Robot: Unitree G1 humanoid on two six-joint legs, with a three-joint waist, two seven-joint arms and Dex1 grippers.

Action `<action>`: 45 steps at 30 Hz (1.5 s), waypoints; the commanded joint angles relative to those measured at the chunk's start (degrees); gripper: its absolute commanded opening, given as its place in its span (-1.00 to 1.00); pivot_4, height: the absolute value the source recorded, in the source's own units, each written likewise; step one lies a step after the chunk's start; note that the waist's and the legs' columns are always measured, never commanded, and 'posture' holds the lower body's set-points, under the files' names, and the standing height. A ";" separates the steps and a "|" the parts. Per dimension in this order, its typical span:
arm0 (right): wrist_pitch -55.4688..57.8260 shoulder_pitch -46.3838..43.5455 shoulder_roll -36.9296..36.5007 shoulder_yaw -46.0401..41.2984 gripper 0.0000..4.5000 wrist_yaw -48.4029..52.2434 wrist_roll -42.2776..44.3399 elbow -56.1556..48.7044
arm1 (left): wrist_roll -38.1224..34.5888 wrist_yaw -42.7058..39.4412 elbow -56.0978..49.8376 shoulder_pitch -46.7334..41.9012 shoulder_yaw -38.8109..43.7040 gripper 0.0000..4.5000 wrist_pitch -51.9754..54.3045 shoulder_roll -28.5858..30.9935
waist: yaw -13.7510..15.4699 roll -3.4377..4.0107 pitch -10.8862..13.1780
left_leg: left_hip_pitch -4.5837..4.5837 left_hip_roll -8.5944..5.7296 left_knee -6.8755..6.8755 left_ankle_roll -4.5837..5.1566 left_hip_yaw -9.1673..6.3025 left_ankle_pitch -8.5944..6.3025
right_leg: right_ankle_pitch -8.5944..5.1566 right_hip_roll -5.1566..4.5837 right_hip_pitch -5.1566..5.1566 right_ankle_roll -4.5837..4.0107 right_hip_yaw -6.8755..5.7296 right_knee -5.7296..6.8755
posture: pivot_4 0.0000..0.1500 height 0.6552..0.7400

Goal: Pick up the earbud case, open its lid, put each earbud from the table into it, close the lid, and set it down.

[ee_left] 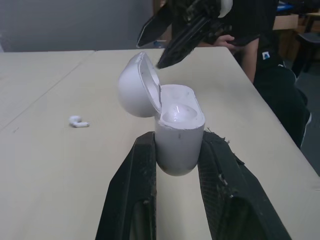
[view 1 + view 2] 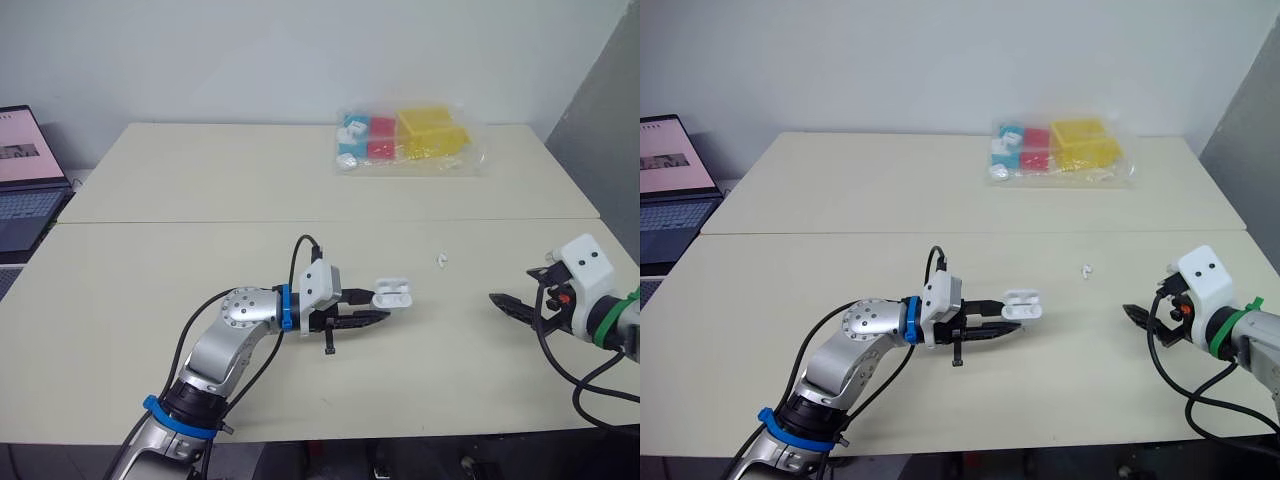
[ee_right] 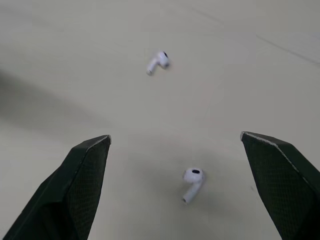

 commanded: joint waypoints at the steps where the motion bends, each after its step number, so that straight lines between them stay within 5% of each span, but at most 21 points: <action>1: 3.86 -2.35 3.08 0.24 0.93 -5.91 -1.31 2.08 | 0.24 -0.35 -0.56 -0.16 -0.35 -0.65 -1.96 -0.25 | 0.05 0.00 0.00 | 0.00 0.00 0.00 0.00 -0.03 0.00 | 0.00 0.01 0.01 0.00 -0.03 0.00 | 1.00 1.00; 18: -8.38 -2.71 2.66 7.40 0.93 -5.05 -5.34 17.26 | 0.87 -0.79 -1.04 0.45 -0.26 -0.65 -2.39 0.74 | 0.10 0.01 -0.01 | -0.08 0.00 -0.06 0.01 -0.05 -0.01 | -0.01 0.03 -0.02 -0.01 -0.05 -0.11 | 1.00 1.00; 30: -6.84 -3.63 4.42 6.30 0.93 -4.64 -3.56 20.41 | 0.73 -0.37 -2.10 0.49 0.10 -0.65 -1.68 2.00 | 0.06 0.01 -0.01 | -0.06 0.00 -0.05 0.01 -0.04 -0.01 | -0.01 0.03 -0.01 0.00 -0.03 -0.10 | 1.00 1.00; 33: -6.17 -3.44 4.48 6.53 0.66 -4.44 -3.00 20.09 | 0.62 -0.20 -2.54 0.67 0.13 -0.65 -1.38 2.29 | 0.06 0.01 -0.01 | -0.06 0.00 -0.06 0.01 -0.04 -0.01 | -0.01 0.03 -0.01 0.00 -0.04 -0.11 | 1.00 1.00; 42: -5.53 -3.62 4.27 6.70 -0.80 -4.25 -2.28 20.09 | 0.65 0.00 -2.77 0.68 0.16 -0.65 -1.13 2.78 | 0.08 0.01 -0.01 | -0.07 0.00 -0.05 0.01 -0.05 -0.01 | -0.01 0.03 -0.01 0.00 -0.04 -0.11 | 1.00 1.00; 45: -5.64 -3.69 2.90 6.75 -0.82 -2.65 -1.55 19.31 | 0.64 0.06 -2.90 0.70 0.19 -0.65 -1.03 3.02 | 0.09 0.01 -0.01 | -0.07 0.00 -0.06 0.01 -0.04 -0.01 | -0.01 0.03 -0.01 -0.01 -0.04 -0.11 | 1.00 1.00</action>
